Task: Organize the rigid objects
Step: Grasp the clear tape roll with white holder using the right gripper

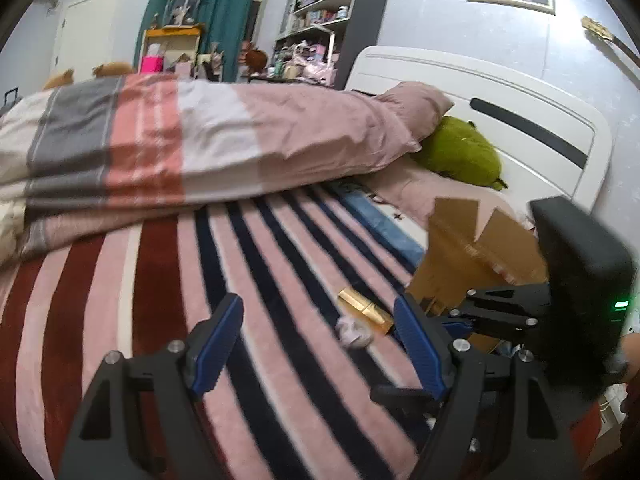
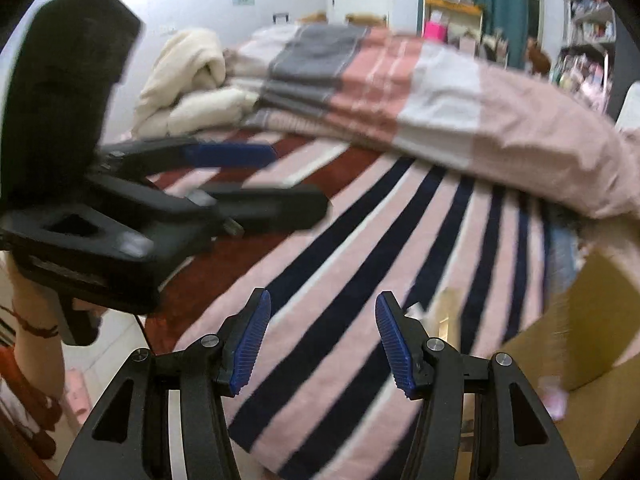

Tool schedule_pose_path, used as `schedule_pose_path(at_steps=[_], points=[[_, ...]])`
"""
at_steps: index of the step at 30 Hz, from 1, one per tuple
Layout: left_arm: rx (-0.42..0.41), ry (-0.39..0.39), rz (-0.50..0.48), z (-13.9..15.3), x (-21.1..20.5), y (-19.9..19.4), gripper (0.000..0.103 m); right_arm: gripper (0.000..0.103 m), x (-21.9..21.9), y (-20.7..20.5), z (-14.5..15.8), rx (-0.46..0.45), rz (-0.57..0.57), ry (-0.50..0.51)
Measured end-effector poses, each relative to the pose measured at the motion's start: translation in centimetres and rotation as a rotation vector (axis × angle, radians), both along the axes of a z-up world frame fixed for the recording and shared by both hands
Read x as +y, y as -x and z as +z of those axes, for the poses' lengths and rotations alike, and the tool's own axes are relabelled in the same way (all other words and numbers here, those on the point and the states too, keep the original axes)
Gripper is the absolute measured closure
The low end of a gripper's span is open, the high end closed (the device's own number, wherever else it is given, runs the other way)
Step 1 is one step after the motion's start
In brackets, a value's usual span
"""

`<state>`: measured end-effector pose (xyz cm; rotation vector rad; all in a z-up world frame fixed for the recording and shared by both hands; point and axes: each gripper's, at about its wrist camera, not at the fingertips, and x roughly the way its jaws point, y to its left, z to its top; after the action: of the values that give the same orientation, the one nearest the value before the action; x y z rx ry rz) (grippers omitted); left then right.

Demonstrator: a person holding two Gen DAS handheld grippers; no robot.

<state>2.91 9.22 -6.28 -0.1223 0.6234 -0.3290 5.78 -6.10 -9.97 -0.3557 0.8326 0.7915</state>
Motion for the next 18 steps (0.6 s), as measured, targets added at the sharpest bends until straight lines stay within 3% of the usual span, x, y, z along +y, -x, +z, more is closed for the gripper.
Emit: schedule_pose_path(at_steps=[3, 7, 10, 14, 18], points=[[0.022, 0.006, 0.012, -1.4, 0.9, 0.1, 0.028, 0.052, 0.8, -1.2, -3.4, 0.053, -0.056, 0.057], [0.045, 0.023, 0.005, -2.7, 0.9, -0.3, 0.028, 0.052, -0.1, -4.1, -7.6, 0.134, -0.215, 0.149], [0.046, 0.036, -0.005, -3.0, 0.8, -0.4, 0.028, 0.052, -1.3, -5.7, -9.3, 0.107, -0.295, 0.210], [0.045, 0.035, -0.011, -3.0, 0.6, -0.5, 0.028, 0.052, -2.7, -7.4, -11.3, 0.155, -0.327, 0.187], [0.050, 0.037, -0.016, -3.1, 0.5, -0.5, 0.028, 0.052, -2.1, -7.1, -11.0, 0.108, -0.292, 0.159]])
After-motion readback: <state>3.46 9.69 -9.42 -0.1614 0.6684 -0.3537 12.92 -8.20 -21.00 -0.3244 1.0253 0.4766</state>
